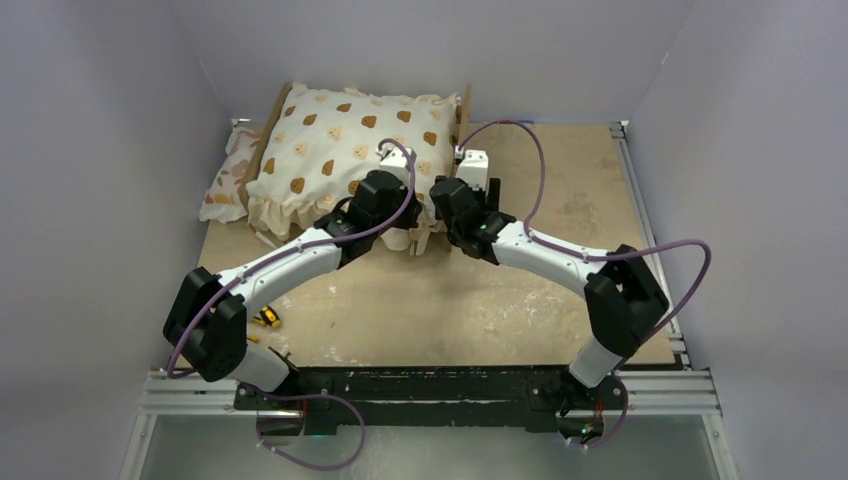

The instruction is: Set up the pet bed

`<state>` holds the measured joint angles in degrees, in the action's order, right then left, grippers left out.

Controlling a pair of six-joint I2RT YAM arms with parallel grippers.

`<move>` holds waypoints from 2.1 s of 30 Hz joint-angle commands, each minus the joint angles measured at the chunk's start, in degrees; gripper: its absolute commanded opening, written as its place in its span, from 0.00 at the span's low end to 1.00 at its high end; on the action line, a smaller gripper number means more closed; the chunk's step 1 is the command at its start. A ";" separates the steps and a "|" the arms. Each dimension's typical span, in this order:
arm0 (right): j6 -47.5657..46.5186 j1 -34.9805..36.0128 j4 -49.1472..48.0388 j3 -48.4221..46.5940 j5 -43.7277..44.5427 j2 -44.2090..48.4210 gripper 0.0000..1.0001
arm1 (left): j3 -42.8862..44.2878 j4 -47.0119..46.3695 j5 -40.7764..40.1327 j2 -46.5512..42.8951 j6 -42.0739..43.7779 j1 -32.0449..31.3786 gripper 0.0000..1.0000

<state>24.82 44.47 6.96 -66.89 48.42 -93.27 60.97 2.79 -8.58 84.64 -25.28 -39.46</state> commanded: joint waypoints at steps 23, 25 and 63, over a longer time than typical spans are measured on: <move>0.40 -1.29 6.16 -3.88 -3.79 4.00 0.89 | -1.79 -4.98 -0.56 -1.11 1.37 -0.22 0.00; 1.22 -1.40 7.73 -4.88 -0.49 1.56 0.89 | -1.90 -4.98 -0.56 -1.14 1.37 -0.26 0.00; -8.20 -9.58 -10.89 -0.27 -24.75 2.57 0.87 | -11.39 -10.35 -18.50 -9.69 12.61 -12.09 0.48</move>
<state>17.21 34.81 1.58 -69.36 27.35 -95.70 52.66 -5.06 -23.14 81.25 -14.94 -46.63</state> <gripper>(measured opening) 0.867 0.468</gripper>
